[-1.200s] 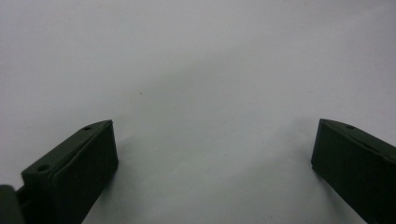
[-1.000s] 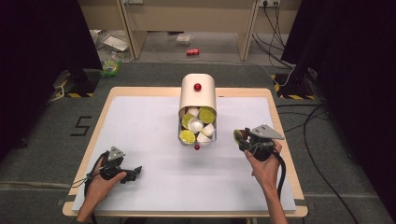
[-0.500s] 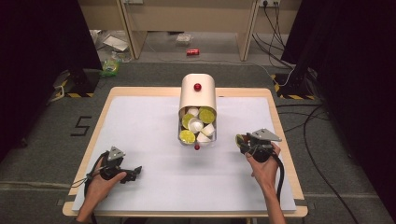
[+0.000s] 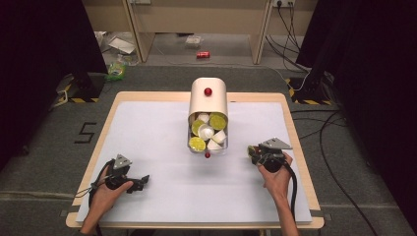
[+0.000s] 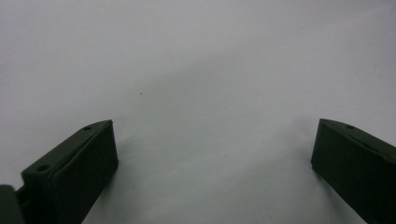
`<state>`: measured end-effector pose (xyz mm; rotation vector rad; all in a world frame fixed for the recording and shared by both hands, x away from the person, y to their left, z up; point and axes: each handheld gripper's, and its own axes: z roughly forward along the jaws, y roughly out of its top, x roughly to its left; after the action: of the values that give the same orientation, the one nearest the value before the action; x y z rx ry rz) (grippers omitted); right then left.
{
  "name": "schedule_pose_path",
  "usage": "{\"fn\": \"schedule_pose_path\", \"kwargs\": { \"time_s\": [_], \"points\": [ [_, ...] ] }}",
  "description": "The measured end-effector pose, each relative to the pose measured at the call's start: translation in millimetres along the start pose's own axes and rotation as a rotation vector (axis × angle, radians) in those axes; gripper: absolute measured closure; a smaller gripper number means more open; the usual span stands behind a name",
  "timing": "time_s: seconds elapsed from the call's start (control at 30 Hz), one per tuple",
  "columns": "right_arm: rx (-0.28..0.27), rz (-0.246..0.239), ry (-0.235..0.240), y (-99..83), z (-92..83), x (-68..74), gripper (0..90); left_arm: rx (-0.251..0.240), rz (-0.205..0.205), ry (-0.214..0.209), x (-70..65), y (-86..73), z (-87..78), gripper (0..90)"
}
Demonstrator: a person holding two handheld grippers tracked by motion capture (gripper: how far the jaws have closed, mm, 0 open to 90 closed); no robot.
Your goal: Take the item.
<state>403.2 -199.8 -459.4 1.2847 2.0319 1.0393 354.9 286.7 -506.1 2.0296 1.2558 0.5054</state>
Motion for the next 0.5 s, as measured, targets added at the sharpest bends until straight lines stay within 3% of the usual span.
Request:
{"fn": "schedule_pose_path", "kwargs": {
  "time_s": [0.5],
  "points": [
    [0.035,-0.001,0.013,-5.2,8.2,2.1,55.8,0.000,0.000,0.000,0.0,0.0,0.0,0.0]
  ]
}}
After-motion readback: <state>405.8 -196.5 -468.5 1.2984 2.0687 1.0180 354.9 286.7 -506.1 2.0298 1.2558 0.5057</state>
